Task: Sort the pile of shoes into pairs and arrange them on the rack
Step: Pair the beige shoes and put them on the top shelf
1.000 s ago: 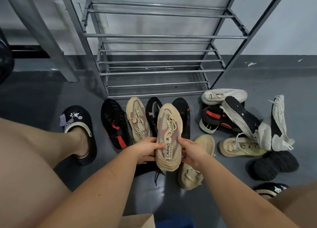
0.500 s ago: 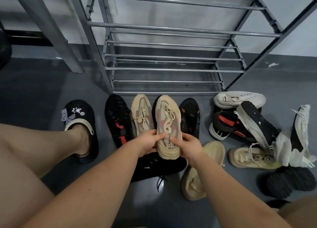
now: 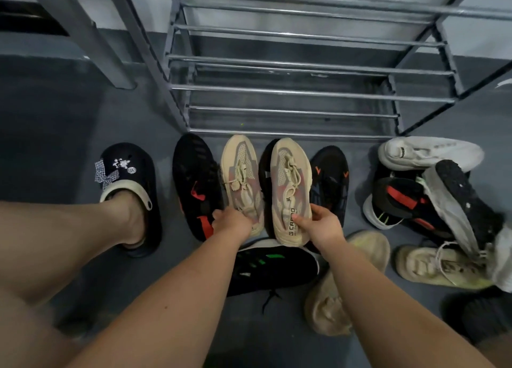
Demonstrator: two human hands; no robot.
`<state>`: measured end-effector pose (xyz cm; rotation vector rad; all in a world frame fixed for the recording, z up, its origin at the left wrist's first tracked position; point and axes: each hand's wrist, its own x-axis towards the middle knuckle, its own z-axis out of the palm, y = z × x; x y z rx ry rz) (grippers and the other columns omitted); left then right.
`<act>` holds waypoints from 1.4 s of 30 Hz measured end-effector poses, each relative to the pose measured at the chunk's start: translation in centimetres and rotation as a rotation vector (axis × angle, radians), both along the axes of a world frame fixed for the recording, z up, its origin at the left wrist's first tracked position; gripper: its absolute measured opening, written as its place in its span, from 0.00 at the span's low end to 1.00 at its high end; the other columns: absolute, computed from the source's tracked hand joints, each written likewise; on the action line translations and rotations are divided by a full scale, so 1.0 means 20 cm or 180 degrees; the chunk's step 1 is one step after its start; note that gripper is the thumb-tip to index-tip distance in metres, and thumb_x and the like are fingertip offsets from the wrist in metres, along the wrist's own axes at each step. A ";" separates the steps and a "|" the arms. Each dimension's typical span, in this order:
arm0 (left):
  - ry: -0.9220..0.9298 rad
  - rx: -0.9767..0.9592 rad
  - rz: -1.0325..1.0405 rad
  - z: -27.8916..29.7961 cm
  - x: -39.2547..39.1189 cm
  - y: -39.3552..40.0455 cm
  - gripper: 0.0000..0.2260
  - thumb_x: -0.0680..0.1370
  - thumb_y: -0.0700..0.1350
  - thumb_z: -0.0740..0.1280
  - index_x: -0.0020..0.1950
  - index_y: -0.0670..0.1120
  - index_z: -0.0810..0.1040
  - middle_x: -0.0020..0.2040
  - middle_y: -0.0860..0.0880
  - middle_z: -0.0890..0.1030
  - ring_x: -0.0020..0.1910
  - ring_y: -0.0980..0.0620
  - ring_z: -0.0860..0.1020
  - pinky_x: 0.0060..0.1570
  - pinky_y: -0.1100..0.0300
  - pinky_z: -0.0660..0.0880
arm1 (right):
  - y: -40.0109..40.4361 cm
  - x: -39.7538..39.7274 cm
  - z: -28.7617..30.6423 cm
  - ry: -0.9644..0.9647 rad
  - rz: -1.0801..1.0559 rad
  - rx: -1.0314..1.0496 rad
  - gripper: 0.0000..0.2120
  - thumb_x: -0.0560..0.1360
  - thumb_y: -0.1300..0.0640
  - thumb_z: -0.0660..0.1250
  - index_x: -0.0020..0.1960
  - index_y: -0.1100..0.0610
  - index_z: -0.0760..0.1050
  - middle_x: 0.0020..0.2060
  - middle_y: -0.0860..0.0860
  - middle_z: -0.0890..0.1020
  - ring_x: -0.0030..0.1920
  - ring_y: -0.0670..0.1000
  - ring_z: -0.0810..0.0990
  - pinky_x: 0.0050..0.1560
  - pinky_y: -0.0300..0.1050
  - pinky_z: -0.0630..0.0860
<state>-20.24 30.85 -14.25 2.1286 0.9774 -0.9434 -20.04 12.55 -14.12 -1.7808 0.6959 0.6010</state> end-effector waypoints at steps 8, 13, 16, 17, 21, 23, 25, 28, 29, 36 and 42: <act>-0.0406 -0.0841 0.1445 0.00 0.03 -0.11 0.28 0.75 0.45 0.68 0.70 0.43 0.58 0.68 0.42 0.66 0.62 0.42 0.71 0.55 0.57 0.68 | -0.01 0.01 -0.03 0.0423 0.0330 0.0031 0.34 0.71 0.49 0.72 0.74 0.52 0.63 0.60 0.53 0.79 0.58 0.55 0.78 0.61 0.57 0.75; -0.0816 -0.1091 0.1706 -0.03 -0.02 -0.02 0.27 0.75 0.41 0.68 0.71 0.44 0.61 0.66 0.43 0.72 0.61 0.43 0.74 0.62 0.54 0.70 | -0.01 -0.04 0.00 0.0458 0.0188 0.0163 0.49 0.64 0.51 0.79 0.76 0.59 0.56 0.65 0.55 0.75 0.63 0.56 0.75 0.63 0.55 0.73; -0.0775 -0.1490 0.1683 0.00 -0.03 0.04 0.20 0.78 0.41 0.63 0.70 0.46 0.67 0.63 0.44 0.76 0.56 0.45 0.76 0.56 0.49 0.75 | 0.01 -0.04 0.04 0.0400 -0.0033 0.0379 0.42 0.65 0.54 0.78 0.73 0.59 0.62 0.61 0.54 0.78 0.57 0.54 0.79 0.54 0.49 0.78; -0.0711 -0.1644 0.1728 0.02 -0.04 0.08 0.17 0.79 0.41 0.61 0.69 0.46 0.68 0.61 0.44 0.77 0.54 0.46 0.76 0.52 0.51 0.75 | 0.01 -0.04 0.06 0.0379 -0.0102 0.0483 0.39 0.65 0.56 0.78 0.71 0.59 0.65 0.58 0.54 0.80 0.55 0.54 0.80 0.52 0.48 0.79; -0.0406 -0.2174 0.1771 0.09 -0.10 0.23 0.14 0.81 0.39 0.57 0.65 0.47 0.73 0.51 0.47 0.81 0.51 0.48 0.77 0.51 0.50 0.74 | 0.02 -0.05 0.12 0.0410 -0.0348 0.0863 0.32 0.68 0.60 0.76 0.69 0.59 0.68 0.55 0.55 0.82 0.51 0.54 0.82 0.49 0.49 0.81; -0.0401 -0.2419 0.1665 0.14 -0.13 0.26 0.12 0.81 0.39 0.57 0.61 0.47 0.74 0.48 0.47 0.81 0.48 0.49 0.79 0.46 0.52 0.75 | 0.01 -0.08 0.15 0.0469 -0.0422 0.1080 0.28 0.70 0.63 0.73 0.68 0.59 0.71 0.54 0.55 0.82 0.49 0.54 0.82 0.45 0.47 0.81; -0.0446 -0.2595 0.1608 0.21 -0.14 0.24 0.10 0.80 0.39 0.58 0.57 0.46 0.76 0.46 0.48 0.82 0.46 0.50 0.79 0.40 0.54 0.76 | 0.01 -0.12 0.19 0.0506 -0.0525 0.1299 0.22 0.72 0.63 0.71 0.66 0.58 0.73 0.52 0.54 0.83 0.49 0.53 0.82 0.43 0.45 0.79; -0.0585 -0.2656 0.1430 0.30 -0.14 0.20 0.09 0.80 0.39 0.58 0.54 0.46 0.77 0.44 0.48 0.83 0.44 0.50 0.80 0.38 0.55 0.76 | -0.01 -0.19 0.26 0.0403 -0.0736 0.1481 0.19 0.74 0.64 0.68 0.64 0.55 0.74 0.48 0.51 0.84 0.45 0.50 0.82 0.36 0.41 0.77; -0.0646 -0.2654 0.1362 0.33 -0.14 0.18 0.09 0.80 0.39 0.58 0.55 0.45 0.77 0.44 0.48 0.82 0.44 0.50 0.80 0.39 0.55 0.76 | -0.02 -0.20 0.28 0.0337 -0.0801 0.1523 0.19 0.74 0.64 0.68 0.65 0.54 0.74 0.48 0.51 0.83 0.45 0.50 0.82 0.37 0.42 0.78; -0.0822 -0.2777 0.1026 0.52 -0.18 0.02 0.08 0.80 0.38 0.59 0.56 0.44 0.76 0.44 0.46 0.83 0.43 0.48 0.81 0.39 0.54 0.78 | -0.16 -0.31 0.50 -0.0222 -0.0975 0.1392 0.21 0.74 0.64 0.68 0.66 0.53 0.73 0.45 0.50 0.84 0.41 0.49 0.81 0.37 0.40 0.74; -0.1027 -0.2892 0.0658 0.76 -0.11 -0.14 0.07 0.80 0.38 0.60 0.52 0.43 0.77 0.43 0.46 0.82 0.43 0.49 0.79 0.42 0.53 0.77 | -0.35 -0.34 0.77 -0.0543 -0.1088 0.1582 0.18 0.74 0.63 0.68 0.63 0.54 0.75 0.48 0.53 0.84 0.48 0.53 0.80 0.50 0.46 0.74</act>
